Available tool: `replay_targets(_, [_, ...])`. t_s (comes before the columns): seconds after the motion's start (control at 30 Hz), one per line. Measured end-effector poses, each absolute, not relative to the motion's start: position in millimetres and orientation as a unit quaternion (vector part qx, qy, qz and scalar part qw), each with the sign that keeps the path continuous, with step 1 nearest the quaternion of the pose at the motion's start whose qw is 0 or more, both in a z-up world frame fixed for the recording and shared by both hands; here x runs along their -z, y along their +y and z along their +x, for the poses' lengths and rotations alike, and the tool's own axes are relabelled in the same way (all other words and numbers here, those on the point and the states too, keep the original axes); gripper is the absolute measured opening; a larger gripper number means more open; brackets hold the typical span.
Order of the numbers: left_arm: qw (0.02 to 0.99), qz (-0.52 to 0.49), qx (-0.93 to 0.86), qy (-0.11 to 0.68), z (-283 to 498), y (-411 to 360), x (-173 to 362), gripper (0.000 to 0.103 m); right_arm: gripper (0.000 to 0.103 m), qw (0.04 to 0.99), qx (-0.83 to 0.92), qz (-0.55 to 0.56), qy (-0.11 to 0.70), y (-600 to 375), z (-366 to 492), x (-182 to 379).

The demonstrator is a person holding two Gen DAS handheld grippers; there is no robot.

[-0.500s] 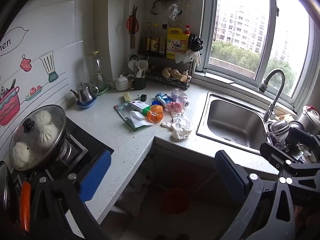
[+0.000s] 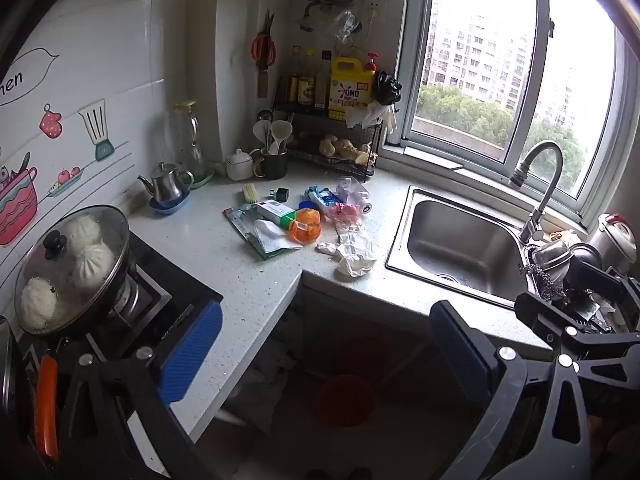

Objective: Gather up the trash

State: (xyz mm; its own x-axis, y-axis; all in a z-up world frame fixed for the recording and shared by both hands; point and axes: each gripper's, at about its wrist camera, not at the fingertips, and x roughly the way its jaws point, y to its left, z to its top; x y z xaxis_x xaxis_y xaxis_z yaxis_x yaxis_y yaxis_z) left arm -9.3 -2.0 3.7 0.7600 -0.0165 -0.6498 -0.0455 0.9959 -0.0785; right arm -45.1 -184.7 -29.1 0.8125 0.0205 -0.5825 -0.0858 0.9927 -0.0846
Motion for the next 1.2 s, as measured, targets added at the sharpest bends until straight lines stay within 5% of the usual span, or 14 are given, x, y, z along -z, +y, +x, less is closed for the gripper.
replay_targets(1.2, [0.922, -0.047, 0.028, 0.384, -19, -1, 19, 0.103, 0.103, 0.940, -0.010, -0.052, 0.338, -183, -56, 41])
